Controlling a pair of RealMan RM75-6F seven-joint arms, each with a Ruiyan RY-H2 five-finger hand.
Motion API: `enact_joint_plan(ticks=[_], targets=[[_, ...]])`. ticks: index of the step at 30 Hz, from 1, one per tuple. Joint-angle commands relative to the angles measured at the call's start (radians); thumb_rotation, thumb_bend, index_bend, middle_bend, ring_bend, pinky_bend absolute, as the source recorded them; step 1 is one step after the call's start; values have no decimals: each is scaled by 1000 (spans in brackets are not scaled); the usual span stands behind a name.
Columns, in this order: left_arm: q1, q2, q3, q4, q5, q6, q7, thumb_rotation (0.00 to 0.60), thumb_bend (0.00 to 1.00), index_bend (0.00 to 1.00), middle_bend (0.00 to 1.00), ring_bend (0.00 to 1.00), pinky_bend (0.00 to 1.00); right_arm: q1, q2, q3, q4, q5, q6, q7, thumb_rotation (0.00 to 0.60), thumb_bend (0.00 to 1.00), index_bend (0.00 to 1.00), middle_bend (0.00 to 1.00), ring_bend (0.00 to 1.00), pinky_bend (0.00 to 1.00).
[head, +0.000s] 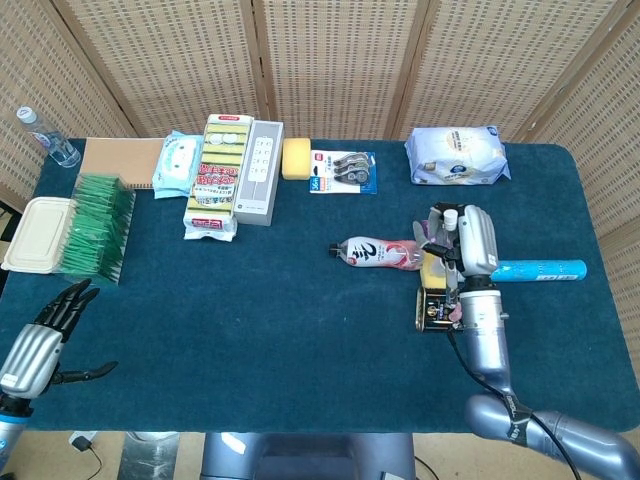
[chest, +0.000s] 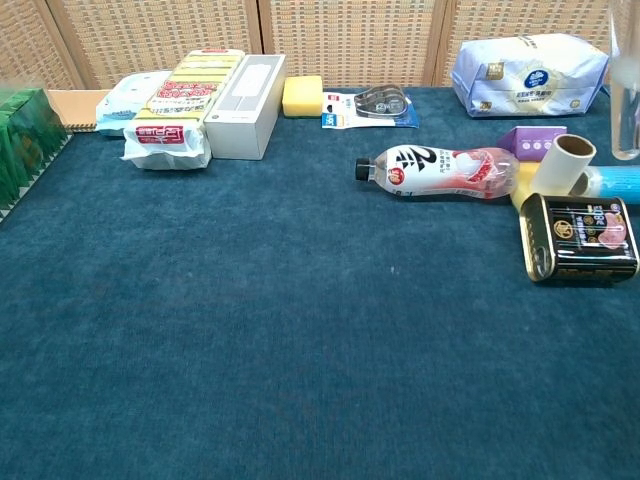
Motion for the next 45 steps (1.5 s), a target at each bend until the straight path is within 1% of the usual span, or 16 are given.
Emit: enact_joint_plan(ticks=[1,5,10,14,21,27,32,45], targets=[[11,-10,-2,-11,-7,4,19,414,0,0,0,30,144,31,-30,15,72,-39,-31,72,600,404,780,1000,1000,1000],[20,-19,4,-28,-2,3,54,415,0,0,0,30,144,64,-53,18,146,-41,-96,153,600,405,780,1000,1000,1000],[26,-22,0,-44,-7,3,83,413,0,0,0,30,144,89,-82,21,212,-60,-113,213,600,406,780,1000,1000,1000],[25,-19,1,-65,-1,-3,112,413,0,0,0,30,144,110,-108,27,277,-85,-131,297,600,411,780,1000,1000,1000],[20,-10,-6,-97,-12,-25,149,414,0,0,0,30,144,150,-136,18,432,-153,-153,427,600,410,780,1000,1000,1000],[11,-10,-11,-122,-16,-48,179,416,0,0,0,30,144,179,-143,2,546,-209,-166,526,600,411,780,1000,1000,1000],[7,-11,-18,-142,-26,-63,208,416,0,0,0,30,144,193,-142,-22,639,-257,-166,616,600,412,780,1000,1000,1000],[-3,-13,-29,-195,-41,-95,283,419,0,0,0,30,144,211,-173,-58,816,-279,-176,790,600,411,780,1000,1000,1000]])
